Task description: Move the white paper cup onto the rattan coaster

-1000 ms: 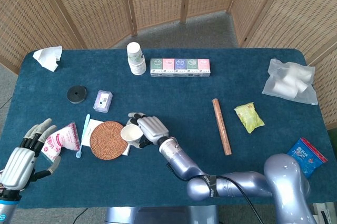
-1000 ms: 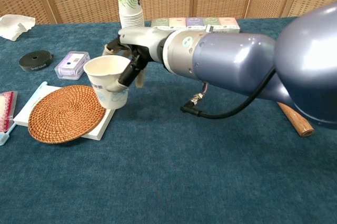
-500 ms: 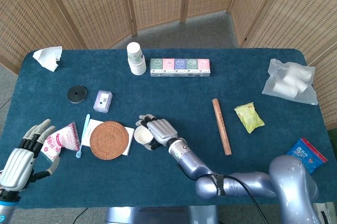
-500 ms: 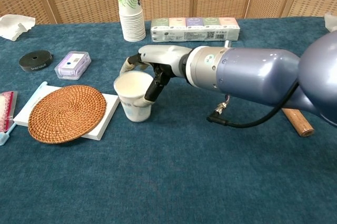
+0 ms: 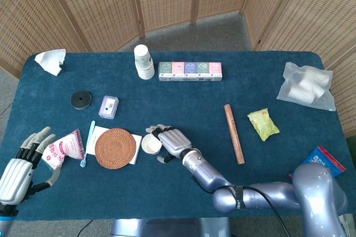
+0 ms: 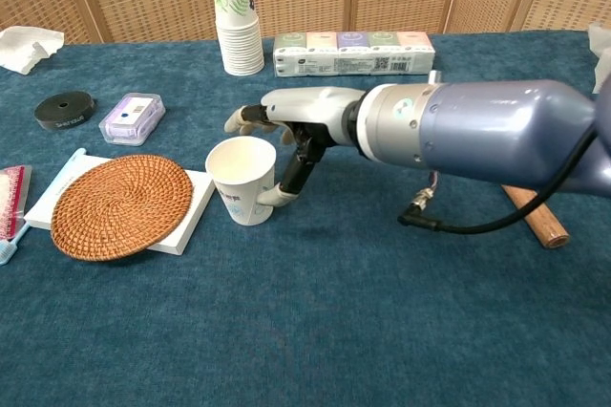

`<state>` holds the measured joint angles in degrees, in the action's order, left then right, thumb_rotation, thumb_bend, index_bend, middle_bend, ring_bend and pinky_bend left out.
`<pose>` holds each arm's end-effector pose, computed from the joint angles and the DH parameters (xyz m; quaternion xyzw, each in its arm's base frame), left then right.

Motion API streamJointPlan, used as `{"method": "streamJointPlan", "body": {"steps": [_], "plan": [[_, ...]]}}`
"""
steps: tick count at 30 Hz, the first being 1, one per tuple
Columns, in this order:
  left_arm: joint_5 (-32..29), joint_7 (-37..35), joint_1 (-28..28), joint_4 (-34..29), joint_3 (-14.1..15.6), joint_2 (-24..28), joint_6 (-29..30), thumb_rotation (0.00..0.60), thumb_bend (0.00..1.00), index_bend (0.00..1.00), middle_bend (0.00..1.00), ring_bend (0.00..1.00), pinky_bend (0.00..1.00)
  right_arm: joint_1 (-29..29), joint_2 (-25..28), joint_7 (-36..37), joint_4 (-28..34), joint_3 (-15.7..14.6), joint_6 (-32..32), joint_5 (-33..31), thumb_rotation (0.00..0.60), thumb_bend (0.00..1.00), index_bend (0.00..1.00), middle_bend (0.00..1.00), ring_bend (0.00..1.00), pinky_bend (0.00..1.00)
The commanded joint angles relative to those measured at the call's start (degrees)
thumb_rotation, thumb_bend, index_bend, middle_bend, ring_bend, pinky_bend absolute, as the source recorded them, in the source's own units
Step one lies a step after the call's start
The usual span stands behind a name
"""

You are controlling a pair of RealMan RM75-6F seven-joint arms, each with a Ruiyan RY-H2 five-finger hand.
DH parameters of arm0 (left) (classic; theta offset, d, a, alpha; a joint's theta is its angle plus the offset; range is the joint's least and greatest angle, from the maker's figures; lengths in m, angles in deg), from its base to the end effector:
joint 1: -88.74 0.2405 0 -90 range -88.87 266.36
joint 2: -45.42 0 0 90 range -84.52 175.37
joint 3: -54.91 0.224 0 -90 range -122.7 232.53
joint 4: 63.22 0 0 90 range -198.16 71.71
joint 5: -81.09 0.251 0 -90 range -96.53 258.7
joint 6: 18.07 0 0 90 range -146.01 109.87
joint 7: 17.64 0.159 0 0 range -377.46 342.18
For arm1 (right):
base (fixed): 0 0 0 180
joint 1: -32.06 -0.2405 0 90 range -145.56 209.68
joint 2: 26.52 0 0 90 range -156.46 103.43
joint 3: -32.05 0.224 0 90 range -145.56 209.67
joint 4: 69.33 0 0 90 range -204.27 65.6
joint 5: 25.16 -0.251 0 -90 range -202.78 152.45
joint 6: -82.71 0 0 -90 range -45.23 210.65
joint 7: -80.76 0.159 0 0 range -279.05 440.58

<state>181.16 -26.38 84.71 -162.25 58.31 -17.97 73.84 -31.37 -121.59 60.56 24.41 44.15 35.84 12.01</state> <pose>-0.2414 0.1594 0.0903 -0.6029 -0.4161 -0.5004 0.4614 0.0128 -0.2987 -0.1262 0.7639 -0.4948 0.3470 0.2264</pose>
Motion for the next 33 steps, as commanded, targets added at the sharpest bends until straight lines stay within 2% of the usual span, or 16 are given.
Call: {"method": "streamJointPlan", "body": {"steps": [1,6,9,14,17,20,33], "plan": [[-0.3,0.1,0.0,-0.4,0.6,0.5,-1.0,0.548,0.45,0.02,0.00,0.00,0.00,0.3,2.6,-1.1,2.6,-0.8,-0.3,-0.9,0.600,0.36,0.00,0.00,0.00,0.10],[-1.1,1.0,0.2,-0.8,0.7,0.9,-1.5,0.546,0.45,0.02,0.00,0.00,0.00,0.4,6.0,-4.7,5.1,-3.9,-2.1,-3.3,0.600,0.37,0.00,0.00,0.00,0.04],[-2.1,1.5,0.4,-0.6,0.5,1.2,-1.7,0.550,0.45,0.02,0.00,0.00,0.00,2.1,6.5,-6.0,5.8,-5.6,-6.7,-3.0,0.600,0.38,0.00,0.00,0.00,0.03],[-4.4,2.6,0.0,0.1,-0.1,1.2,-3.6,0.548,0.45,0.02,0.00,0.00,0.00,8.1,7.6,-2.0,6.0,-6.3,-14.9,2.5,0.600,0.38,0.00,0.00,0.00,0.02],[-5.5,3.8,-0.9,0.9,-0.6,0.6,-5.4,0.548,0.45,0.02,0.00,0.00,0.00,12.2,7.4,1.3,3.7,-6.7,-19.8,7.2,0.600,0.38,0.00,0.00,0.00,0.00],[-6.7,6.4,-1.9,1.2,-1.4,-0.4,-7.3,0.549,0.46,0.02,0.00,0.00,0.00,15.4,7.1,1.2,1.7,-7.9,-24.5,10.7,0.600,0.38,0.00,0.00,0.00,0.00],[-9.7,8.1,-10.9,0.5,-3.9,-4.4,-21.0,0.546,0.46,0.00,0.00,0.00,0.00,25.6,12.5,2.7,7.2,-9.5,-31.7,18.0,0.600,0.38,0.00,0.00,0.00,0.00]]}}
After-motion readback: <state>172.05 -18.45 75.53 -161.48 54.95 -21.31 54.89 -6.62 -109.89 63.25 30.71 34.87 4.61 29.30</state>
